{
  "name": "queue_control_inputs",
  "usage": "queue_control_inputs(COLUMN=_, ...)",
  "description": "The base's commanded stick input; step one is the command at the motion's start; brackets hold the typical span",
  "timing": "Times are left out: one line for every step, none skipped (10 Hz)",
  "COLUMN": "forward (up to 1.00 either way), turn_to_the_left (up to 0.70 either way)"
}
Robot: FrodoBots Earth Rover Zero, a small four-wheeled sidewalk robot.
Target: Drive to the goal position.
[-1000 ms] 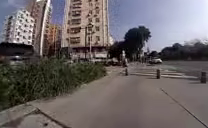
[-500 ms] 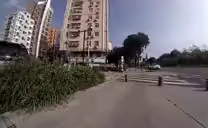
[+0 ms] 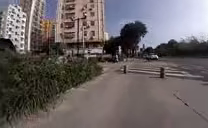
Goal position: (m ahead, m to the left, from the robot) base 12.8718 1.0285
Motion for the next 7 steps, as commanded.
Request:
queue_control_inputs(forward=0.7, turn_to_the_left=0.0)
queue_control_inputs(forward=0.7, turn_to_the_left=0.0)
queue_control_inputs(forward=0.7, turn_to_the_left=0.0)
queue_control_inputs(forward=0.7, turn_to_the_left=0.0)
queue_control_inputs(forward=0.7, turn_to_the_left=-0.05)
queue_control_inputs(forward=0.7, turn_to_the_left=-0.1)
queue_control_inputs(forward=0.7, turn_to_the_left=-0.09)
